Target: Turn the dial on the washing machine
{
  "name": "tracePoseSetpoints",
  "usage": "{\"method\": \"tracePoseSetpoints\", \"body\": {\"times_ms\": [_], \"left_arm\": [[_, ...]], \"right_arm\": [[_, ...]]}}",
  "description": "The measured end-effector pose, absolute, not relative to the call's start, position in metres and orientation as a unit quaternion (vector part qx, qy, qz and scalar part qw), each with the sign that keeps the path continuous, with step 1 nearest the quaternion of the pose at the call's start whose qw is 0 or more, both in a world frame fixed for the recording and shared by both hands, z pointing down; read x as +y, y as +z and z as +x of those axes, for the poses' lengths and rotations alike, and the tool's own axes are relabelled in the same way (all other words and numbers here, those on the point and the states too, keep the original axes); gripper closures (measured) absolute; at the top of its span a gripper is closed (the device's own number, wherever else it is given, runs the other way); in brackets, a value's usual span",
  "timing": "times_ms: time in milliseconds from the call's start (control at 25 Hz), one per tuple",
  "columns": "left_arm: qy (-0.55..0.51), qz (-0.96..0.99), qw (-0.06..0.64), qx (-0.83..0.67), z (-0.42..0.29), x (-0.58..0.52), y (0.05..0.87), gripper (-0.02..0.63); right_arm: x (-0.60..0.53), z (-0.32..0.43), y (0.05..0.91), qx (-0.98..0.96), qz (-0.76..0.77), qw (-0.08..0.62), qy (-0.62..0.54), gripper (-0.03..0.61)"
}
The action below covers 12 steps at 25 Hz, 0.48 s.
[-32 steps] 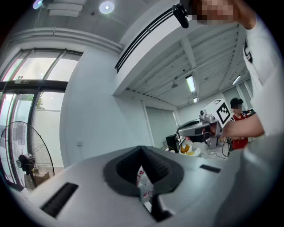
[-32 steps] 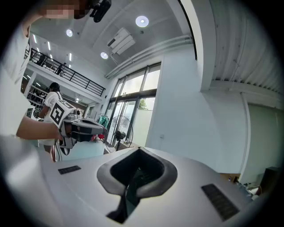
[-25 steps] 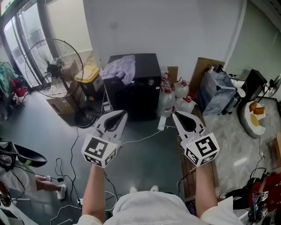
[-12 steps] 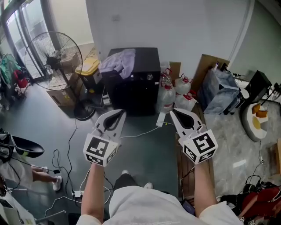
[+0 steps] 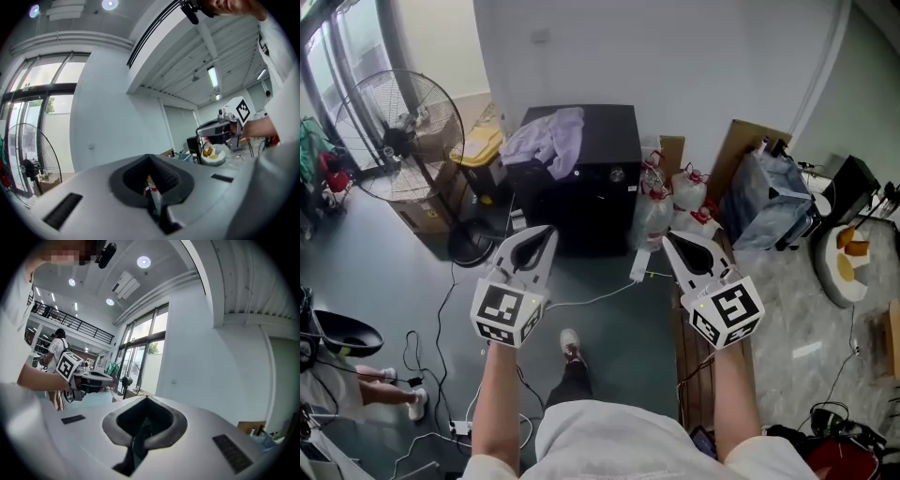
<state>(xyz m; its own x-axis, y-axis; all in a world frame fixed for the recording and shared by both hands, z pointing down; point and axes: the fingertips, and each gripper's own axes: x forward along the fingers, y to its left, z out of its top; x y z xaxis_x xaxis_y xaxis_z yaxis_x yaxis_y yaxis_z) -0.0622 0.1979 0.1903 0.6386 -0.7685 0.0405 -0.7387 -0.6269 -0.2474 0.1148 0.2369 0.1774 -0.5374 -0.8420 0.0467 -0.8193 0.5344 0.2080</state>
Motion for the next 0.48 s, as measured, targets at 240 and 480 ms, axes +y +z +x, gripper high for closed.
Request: {"method": "tracePoseSetpoints", "body": {"times_ms": [240, 480], "left_arm": [[-0.074, -0.901, 0.107, 0.415, -0.080, 0.097, 0.194, 0.600], [-0.079, -0.905, 0.106, 0.404, -0.096, -0.006, 0.190, 0.600]], "right_arm": [[0.140, 0.107, 0.174, -0.861, 0.498, 0.062, -0.083, 0.566], [0.039, 0.102, 0.172, -0.849, 0.516, 0.079, -0.082, 0.566]]}}
